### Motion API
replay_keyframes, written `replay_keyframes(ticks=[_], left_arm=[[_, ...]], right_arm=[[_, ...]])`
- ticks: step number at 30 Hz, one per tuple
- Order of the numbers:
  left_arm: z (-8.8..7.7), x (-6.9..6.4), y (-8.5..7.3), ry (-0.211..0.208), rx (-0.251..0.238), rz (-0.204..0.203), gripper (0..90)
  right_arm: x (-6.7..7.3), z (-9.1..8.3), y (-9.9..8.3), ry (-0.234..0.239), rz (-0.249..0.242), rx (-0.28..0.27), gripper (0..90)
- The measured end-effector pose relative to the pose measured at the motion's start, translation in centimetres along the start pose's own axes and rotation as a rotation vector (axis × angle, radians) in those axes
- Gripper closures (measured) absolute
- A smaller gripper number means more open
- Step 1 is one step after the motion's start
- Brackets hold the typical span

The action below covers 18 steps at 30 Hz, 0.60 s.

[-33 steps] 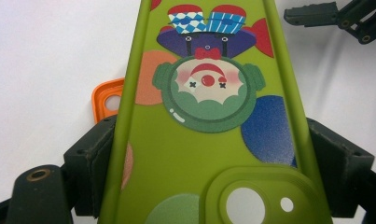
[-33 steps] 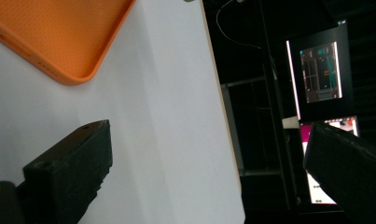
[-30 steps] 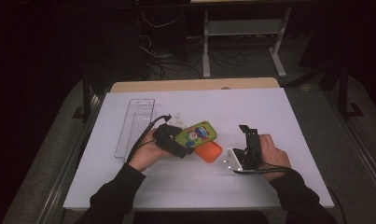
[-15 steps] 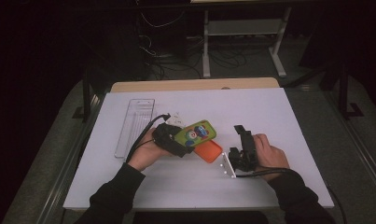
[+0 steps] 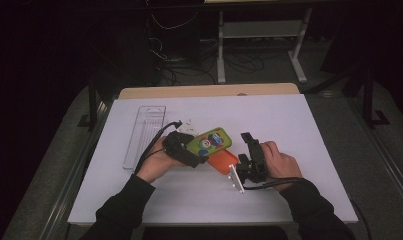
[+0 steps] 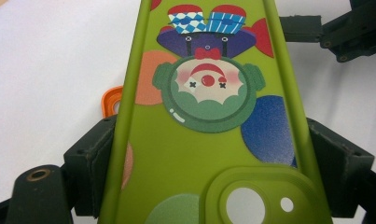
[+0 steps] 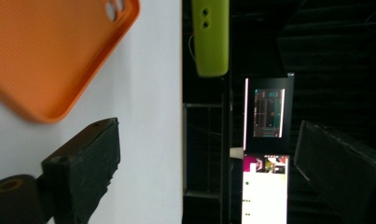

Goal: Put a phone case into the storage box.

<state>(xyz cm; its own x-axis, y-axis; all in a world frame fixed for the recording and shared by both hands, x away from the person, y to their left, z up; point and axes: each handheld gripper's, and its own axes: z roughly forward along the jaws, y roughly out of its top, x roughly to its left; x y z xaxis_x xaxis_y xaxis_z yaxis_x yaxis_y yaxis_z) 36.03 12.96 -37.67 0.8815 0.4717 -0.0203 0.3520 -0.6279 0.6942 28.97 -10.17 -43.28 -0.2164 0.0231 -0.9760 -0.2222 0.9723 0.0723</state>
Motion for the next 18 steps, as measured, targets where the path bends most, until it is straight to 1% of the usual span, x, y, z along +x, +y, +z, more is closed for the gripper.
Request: replay_keyframes(ticks=[1,3,4,5,6,7,8,9,10,11,12,13,14,15,16,18], left_arm=[[0.0,0.0,0.0,0.000,-0.004,-0.005,15.5],[-0.2,0.1,0.0,0.002,0.013,0.015,15.5],[-0.2,0.1,0.1,0.001,0.012,0.011,15.5],[-0.3,0.2,0.1,0.001,0.017,0.018,15.5],[-0.3,0.1,0.1,0.003,0.014,0.019,15.5],[-0.3,0.1,0.1,0.000,0.009,0.020,15.5],[-0.3,0.1,0.2,0.001,0.007,0.017,15.5],[-0.2,0.1,0.1,-0.001,0.007,0.013,15.5],[-0.3,0.1,0.2,0.001,0.017,0.020,15.5],[-0.1,0.1,0.1,-0.001,0.005,0.006,15.5],[-0.1,0.1,0.1,0.000,0.010,0.007,15.5],[-0.2,0.1,0.1,0.001,0.014,0.012,15.5],[-0.2,0.1,0.1,0.000,0.011,0.012,15.5],[-0.2,0.2,0.1,0.005,0.017,0.020,15.5],[-0.2,0.2,0.1,0.004,0.015,0.013,15.5],[-0.2,0.2,0.1,0.005,0.017,0.015,15.5]], right_arm=[[-0.1,0.0,0.2,-0.005,-0.005,0.001,8.3],[-0.2,0.1,0.5,-0.015,-0.008,-0.006,10.4],[-0.2,0.2,0.6,-0.016,-0.006,-0.008,11.4],[-0.2,0.2,0.8,-0.017,-0.009,-0.011,12.1],[-0.3,0.3,0.9,-0.022,-0.009,-0.013,12.3],[-0.3,0.3,1.1,-0.016,-0.016,-0.014,12.8],[-0.4,0.4,1.3,-0.030,-0.027,-0.022,13.1],[-0.3,0.4,1.6,-0.038,-0.025,-0.028,14.1],[-0.3,0.5,1.8,-0.040,-0.033,-0.035,15.6],[-0.3,0.5,2.0,-0.047,-0.037,-0.039,17.2],[-0.3,0.5,2.1,-0.052,-0.037,-0.042,19.4],[-0.3,0.5,2.3,-0.066,-0.025,-0.050,21.0],[-0.2,0.6,2.5,-0.067,-0.028,-0.054,22.8],[-0.2,0.6,2.6,-0.064,-0.038,-0.062,24.8],[0.0,0.7,2.8,-0.064,-0.037,-0.068,26.4],[0.2,0.8,3.1,-0.061,-0.044,-0.077,29.1]])
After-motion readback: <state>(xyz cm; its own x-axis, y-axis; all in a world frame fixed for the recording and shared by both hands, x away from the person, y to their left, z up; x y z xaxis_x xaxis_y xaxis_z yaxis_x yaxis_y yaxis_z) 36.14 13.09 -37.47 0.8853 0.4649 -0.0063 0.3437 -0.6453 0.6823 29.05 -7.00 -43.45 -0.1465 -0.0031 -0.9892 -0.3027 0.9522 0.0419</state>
